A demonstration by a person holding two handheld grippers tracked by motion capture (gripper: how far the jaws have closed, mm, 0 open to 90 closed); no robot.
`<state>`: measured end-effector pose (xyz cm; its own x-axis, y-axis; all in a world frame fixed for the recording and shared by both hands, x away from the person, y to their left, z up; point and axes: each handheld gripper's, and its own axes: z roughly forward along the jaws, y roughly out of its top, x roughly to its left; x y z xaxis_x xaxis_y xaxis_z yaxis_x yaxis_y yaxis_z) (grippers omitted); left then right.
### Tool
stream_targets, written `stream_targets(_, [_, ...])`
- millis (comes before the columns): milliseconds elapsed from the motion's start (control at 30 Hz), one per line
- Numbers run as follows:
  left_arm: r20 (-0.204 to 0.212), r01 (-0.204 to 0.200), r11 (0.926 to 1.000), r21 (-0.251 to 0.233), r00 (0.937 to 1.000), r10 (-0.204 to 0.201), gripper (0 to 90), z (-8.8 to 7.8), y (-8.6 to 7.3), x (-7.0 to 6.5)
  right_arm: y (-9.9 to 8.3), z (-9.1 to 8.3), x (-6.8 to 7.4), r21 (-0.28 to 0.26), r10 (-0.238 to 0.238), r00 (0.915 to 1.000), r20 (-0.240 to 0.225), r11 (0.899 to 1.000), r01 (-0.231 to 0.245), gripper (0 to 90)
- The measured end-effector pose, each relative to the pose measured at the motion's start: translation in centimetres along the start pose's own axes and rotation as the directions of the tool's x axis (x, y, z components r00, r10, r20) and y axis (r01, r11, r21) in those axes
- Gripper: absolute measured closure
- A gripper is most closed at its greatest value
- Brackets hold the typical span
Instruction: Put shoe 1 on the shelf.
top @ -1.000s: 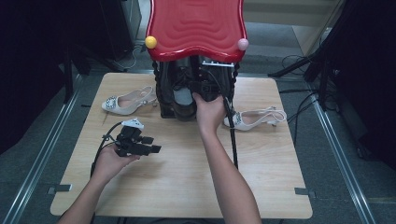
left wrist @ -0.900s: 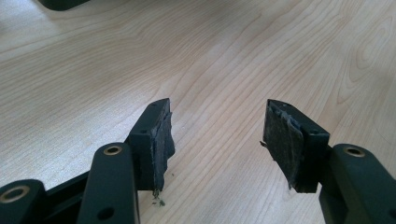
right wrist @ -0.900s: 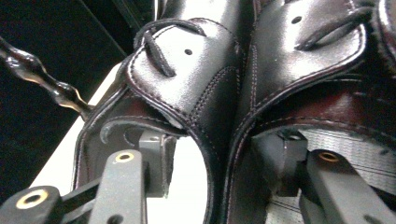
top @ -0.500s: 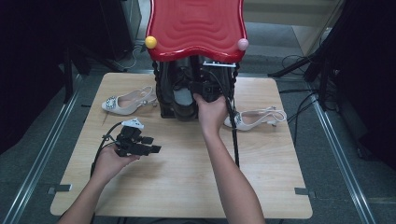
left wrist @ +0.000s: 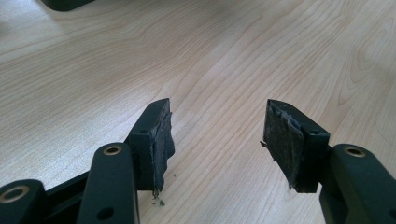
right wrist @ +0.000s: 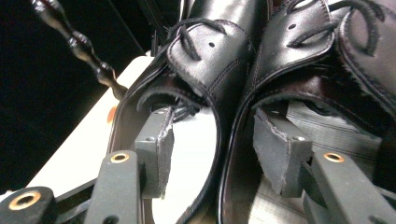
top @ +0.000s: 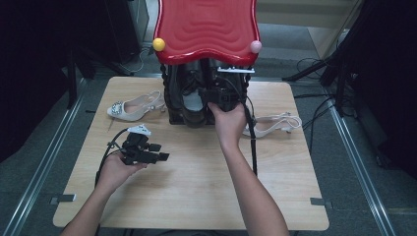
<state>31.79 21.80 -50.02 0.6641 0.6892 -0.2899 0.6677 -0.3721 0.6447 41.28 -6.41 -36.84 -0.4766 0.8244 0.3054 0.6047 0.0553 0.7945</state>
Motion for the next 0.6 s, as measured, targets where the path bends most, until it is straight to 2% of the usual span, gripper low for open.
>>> stream_targets(200, [-0.009, -0.007, 1.0000, -0.007, 0.9999, 0.007, 42.3, -0.2, 0.1, 0.0, -0.3, -1.8, 0.0, -0.003, -0.018, 0.9995, -0.026, 1.000, 0.018, 48.9])
stream_targets(333, [0.001, -0.005, 0.9998, -0.021, 1.0000, 0.005, 47.6, -0.7, 0.4, -0.2, -0.6, -3.2, 0.2, -0.003, -0.049, 0.9976, -0.048, 0.999, 0.049, 49.2])
stream_targets(467, [0.027, 0.000, 0.9996, -0.029, 0.9996, 0.001, 59.2, -1.6, 1.3, -0.8, -1.1, -4.5, 0.2, 0.006, -0.073, 0.9947, -0.073, 0.997, 0.074, 50.3])
stream_targets(600, [0.034, -0.039, 0.9956, -0.085, 0.9986, 0.042, 73.4, -3.1, 2.9, -1.7, -1.7, -5.8, 0.2, 0.004, -0.094, 0.9904, -0.101, 0.995, 0.095, 53.6])
